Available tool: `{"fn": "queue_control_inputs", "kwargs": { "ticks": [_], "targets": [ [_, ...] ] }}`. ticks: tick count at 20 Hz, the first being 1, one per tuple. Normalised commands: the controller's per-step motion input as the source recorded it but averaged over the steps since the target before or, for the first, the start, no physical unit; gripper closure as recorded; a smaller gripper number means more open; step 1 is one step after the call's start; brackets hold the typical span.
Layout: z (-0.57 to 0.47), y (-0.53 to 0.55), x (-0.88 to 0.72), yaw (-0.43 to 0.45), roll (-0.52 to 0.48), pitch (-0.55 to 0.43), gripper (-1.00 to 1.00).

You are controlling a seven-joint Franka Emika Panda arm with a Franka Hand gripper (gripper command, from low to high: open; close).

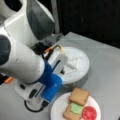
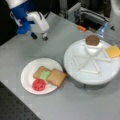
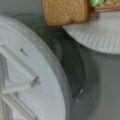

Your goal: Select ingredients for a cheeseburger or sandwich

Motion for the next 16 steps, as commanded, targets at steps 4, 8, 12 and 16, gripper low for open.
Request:
{"fn": "queue_control_inputs", "kwargs": {
  "ticks": [4, 8, 12, 16],
  "targets": [
    [-0.19, 0.4, -0.89, 0.005, -0.707, -0.079, -1.0],
    [-0.33, 0.36, -0.51, -0.117, -0.421, -0.105, -1.0],
    [-0.27, 0.14, -0.28, -0.126, -0.225, -0.126, -1.0],
    [-0.22, -0.08, -0.26, -0.074, -0.165, -0.142, -1.0]
  ]
}}
